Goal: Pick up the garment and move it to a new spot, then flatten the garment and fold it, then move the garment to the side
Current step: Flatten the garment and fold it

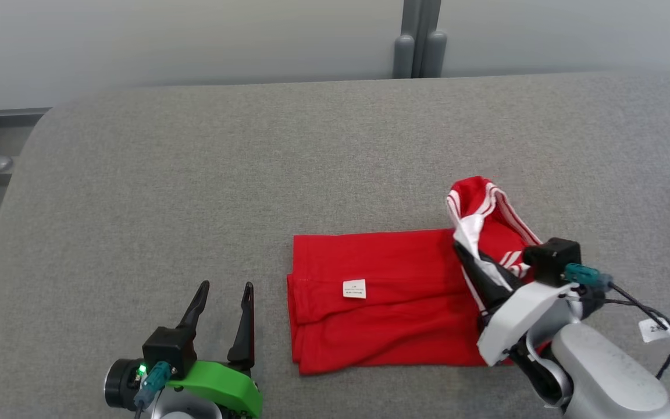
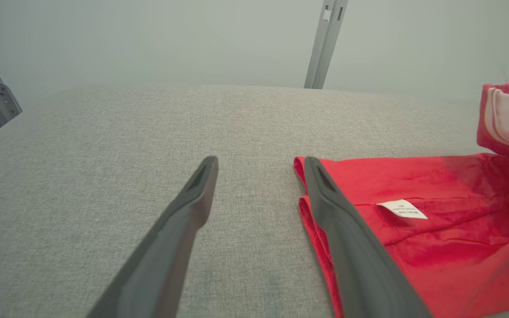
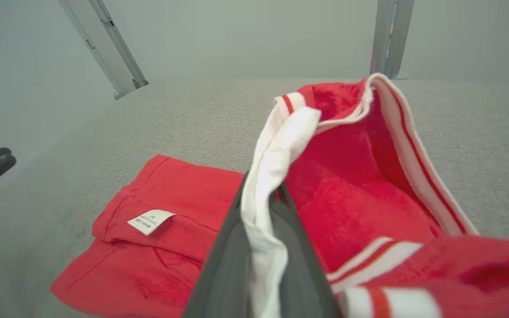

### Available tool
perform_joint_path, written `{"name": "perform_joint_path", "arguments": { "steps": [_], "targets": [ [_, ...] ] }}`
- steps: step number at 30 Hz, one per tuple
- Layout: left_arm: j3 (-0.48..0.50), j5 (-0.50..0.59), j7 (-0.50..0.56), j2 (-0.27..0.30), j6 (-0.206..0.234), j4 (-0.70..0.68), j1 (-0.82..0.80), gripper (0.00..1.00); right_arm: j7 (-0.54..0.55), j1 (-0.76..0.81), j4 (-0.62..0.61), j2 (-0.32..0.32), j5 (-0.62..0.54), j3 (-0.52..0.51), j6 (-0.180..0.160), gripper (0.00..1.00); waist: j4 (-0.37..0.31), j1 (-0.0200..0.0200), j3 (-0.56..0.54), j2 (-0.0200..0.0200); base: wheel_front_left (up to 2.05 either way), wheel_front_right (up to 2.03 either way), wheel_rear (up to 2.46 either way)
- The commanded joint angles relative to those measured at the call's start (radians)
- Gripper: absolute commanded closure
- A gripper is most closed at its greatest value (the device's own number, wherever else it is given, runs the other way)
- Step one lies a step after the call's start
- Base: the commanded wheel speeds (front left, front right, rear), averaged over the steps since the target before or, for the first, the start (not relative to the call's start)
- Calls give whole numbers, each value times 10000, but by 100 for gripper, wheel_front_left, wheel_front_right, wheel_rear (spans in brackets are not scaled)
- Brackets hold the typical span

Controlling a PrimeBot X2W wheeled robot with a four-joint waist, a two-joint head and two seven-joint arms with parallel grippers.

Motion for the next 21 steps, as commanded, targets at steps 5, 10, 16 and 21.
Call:
{"name": "perform_joint_path", "arguments": {
  "steps": [5,10,16,21],
  "targets": [
    [-256,-182,8,33,10,94,33,0,456,-286,-271,568,14,963,-3,100,1024,0,28,-1,0,0,0],
    [-455,-362,8,32,47,191,103,0,515,-651,447,943,-125,1371,-3,100,1956,0,169,-1,0,0,0],
    [-495,-430,8,30,68,288,211,0,327,-1091,1528,1295,-193,1637,-3,100,2642,0,254,-1,0,0,0],
    [-436,-387,8,29,105,278,324,0,119,-1385,2246,1614,160,2122,-3,0,2827,0,222,-1,0,0,0]
  ]
}}
